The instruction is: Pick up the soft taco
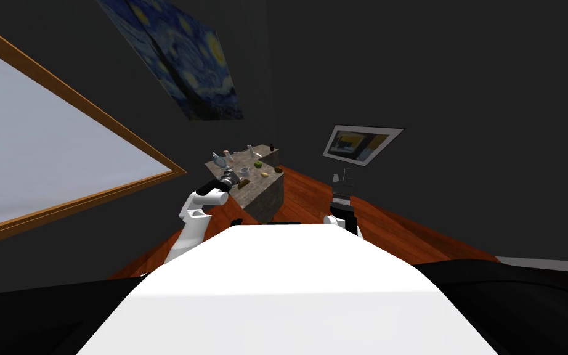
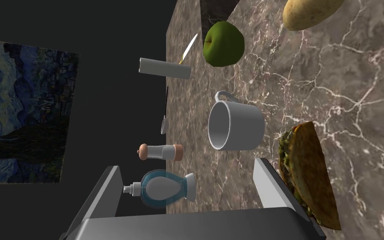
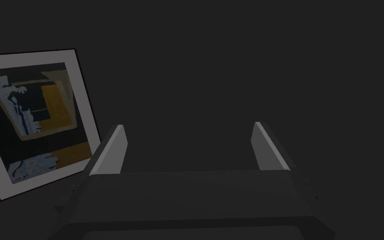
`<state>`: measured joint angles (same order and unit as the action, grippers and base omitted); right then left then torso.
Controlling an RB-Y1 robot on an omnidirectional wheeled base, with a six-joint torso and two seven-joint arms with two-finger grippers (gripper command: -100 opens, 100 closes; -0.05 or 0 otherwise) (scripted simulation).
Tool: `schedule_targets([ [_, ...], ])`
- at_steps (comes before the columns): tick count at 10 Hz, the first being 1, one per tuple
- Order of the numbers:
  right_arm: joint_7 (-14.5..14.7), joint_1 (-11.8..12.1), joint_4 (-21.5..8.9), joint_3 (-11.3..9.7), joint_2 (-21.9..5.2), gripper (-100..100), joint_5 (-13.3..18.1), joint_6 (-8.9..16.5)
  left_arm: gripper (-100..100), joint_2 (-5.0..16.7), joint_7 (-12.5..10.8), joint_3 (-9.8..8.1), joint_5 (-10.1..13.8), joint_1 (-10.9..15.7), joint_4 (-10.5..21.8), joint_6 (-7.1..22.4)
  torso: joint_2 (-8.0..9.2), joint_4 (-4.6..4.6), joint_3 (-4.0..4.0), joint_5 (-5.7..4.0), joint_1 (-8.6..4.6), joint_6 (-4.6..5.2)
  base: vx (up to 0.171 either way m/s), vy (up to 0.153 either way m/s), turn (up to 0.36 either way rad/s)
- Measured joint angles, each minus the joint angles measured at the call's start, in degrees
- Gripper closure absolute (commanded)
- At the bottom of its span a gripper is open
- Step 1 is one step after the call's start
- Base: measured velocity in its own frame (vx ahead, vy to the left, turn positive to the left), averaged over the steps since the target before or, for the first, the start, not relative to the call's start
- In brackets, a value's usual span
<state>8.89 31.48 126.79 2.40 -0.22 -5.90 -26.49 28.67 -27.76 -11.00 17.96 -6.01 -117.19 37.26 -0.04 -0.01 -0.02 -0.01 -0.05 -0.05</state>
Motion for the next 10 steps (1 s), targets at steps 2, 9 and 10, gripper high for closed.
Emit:
schedule_targets([
  [2, 0.0, 0.0, 0.0, 0.0, 0.0, 0, 0.0, 0.0, -100, 0.7, -0.7, -0.44, 0.7, 1.0, 1.7, 2.7, -0.01, 0.00, 0.00, 0.01, 0.02, 0.03, 0.016, -0.012, -0.075],
  [9, 0.0, 0.0, 0.0, 0.0, 0.0, 0, 0.0, 0.0, -100, 3.3, -3.7, -2.94, 4.2, 4.2, 7.5, 14.2, -0.02, 0.00, -0.01, 0.01, 0.03, 0.02, 0.024, -0.010, -0.052],
  [10, 0.0, 0.0, 0.0, 0.0, 0.0, 0, 0.0, 0.0, -100, 3.3, -4.1, -3.05, 4.3, 4.6, 8.5, 15.7, -0.03, -0.01, -0.02, 0.01, 0.04, -0.01, 0.038, -0.012, -0.077],
])
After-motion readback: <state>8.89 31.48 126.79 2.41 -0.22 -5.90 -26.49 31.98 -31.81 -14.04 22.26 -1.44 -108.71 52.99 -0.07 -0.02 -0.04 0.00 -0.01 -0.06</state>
